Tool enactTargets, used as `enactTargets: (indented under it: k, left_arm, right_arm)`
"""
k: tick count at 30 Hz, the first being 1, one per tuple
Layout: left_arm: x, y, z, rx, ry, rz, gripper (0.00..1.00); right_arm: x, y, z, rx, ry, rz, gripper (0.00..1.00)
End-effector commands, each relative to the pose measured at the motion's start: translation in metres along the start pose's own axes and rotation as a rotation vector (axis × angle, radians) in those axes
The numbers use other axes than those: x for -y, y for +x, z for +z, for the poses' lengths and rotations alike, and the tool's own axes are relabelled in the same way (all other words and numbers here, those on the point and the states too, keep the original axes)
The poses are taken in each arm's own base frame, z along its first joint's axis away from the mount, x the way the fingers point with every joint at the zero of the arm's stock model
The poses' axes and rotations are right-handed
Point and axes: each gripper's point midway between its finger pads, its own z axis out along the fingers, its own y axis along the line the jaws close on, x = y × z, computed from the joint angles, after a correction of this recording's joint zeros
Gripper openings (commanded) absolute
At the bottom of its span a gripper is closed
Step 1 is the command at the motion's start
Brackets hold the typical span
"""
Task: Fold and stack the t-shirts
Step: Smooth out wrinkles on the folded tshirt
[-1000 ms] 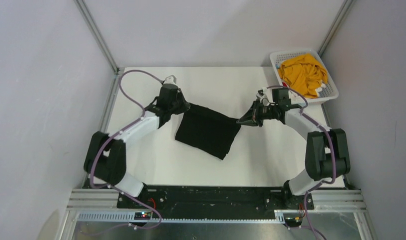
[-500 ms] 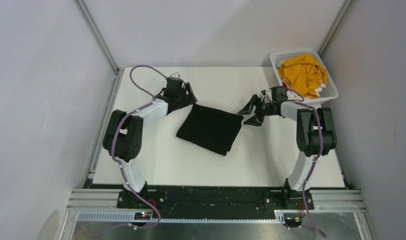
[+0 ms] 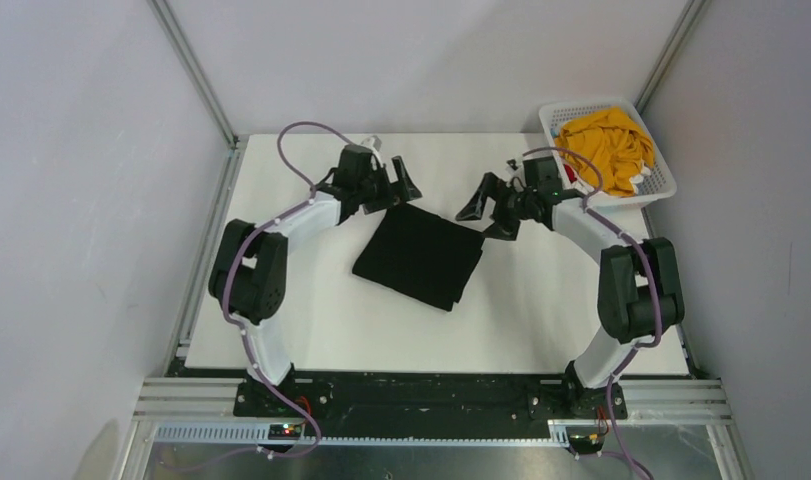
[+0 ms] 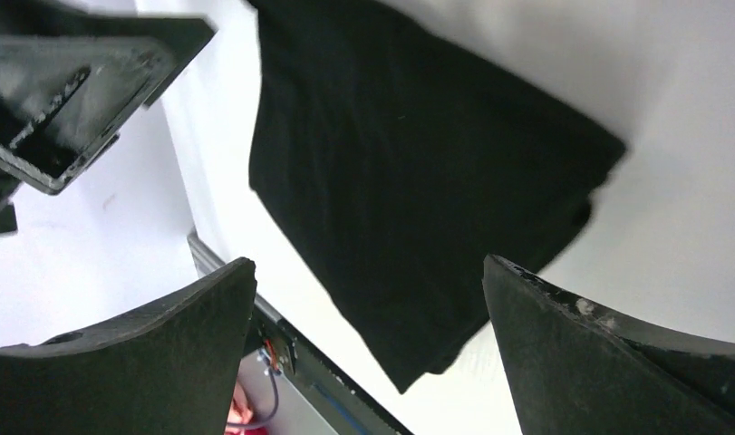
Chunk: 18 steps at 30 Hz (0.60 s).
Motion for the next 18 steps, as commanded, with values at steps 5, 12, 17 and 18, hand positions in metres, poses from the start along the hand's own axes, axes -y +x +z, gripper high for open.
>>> enactTargets:
  k: [5,12,17,18]
  left_arm:
    - [0.027,0.012,0.037,-0.110,0.146,0.018,1.00]
    - [-0.034,0.022,0.077,-0.141,-0.020,-0.080,1.00]
    - [-0.061,0.028,0.078,-0.159,-0.069,-0.154,1.00]
    - [-0.063,0.032,0.073,-0.162,-0.079,-0.156,1.00]
  right_arm:
    - [-0.016,0.006,0.038,-0.039,-0.124,-0.014,0.99]
    - [0.019,0.006,0.066,-0.112,-0.082,0.012,1.00]
    - [0.052,0.005,0.081,-0.160,0.041,0.002,0.99]
    - [0.058,0.004,0.084,-0.161,0.054,-0.003,1.00]
